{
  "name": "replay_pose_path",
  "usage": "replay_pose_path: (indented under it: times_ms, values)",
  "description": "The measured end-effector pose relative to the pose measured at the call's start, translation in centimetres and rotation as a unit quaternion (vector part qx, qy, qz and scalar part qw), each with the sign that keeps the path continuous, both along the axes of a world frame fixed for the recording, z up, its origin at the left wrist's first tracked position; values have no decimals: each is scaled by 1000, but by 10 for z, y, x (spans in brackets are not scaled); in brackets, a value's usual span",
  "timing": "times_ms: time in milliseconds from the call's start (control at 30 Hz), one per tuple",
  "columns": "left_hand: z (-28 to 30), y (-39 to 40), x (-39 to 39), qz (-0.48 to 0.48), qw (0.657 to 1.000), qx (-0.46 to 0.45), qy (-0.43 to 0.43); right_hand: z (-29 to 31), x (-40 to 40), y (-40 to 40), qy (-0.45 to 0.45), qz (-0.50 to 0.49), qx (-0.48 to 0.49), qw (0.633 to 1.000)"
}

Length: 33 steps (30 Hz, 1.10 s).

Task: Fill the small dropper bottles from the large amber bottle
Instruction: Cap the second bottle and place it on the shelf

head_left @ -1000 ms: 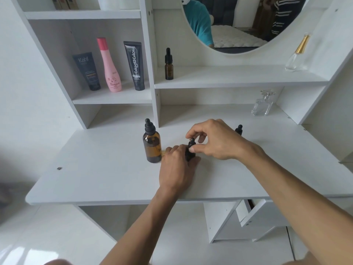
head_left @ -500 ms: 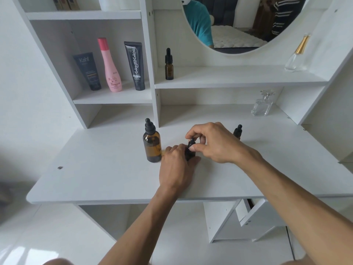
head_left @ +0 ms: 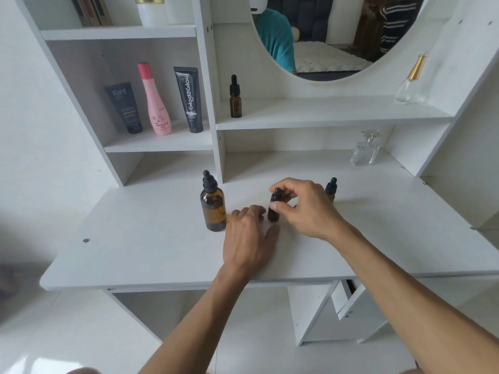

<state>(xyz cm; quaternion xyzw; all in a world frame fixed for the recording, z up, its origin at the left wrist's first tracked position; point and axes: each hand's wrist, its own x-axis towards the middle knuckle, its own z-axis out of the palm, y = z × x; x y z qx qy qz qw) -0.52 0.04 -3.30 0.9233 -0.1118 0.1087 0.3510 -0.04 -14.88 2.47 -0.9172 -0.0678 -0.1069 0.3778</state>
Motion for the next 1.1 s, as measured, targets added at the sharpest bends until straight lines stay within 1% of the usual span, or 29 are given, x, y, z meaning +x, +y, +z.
replay_pose_path:
  times_ms: [100, 167, 267, 367, 467, 567, 800, 967, 1100]
  values:
    - [3, -4, 1, 0, 998, 57, -5, 7, 2, -7, -25, -38, 31, 998]
    - [7, -10, 6, -6, 995, 99, 8, 13, 6, -11, -35, -52, 47, 997]
    - [12, -18, 18, -21, 990, 133, 36, 29, 14, -13, -63, -67, 61, 994]
    - [12, -22, 32, -29, 983, 172, 66, 53, 30, -13, -120, -75, 75, 987]
    - [9, -24, 44, -34, 971, 213, 100, 79, 52, -14, -191, -93, 94, 973]
    - [7, -26, 46, -31, 963, 241, 117, 99, 78, -13, -231, -110, 103, 961]
    - [2, -27, 46, -24, 960, 259, 108, 117, 132, 4, -208, -97, 81, 970]
    - [1, -28, 47, -23, 959, 265, 102, 117, 149, 17, -196, -81, 50, 976]
    - [0, -28, 47, -22, 960, 262, 99, 115, 154, 23, -193, -79, 43, 977]
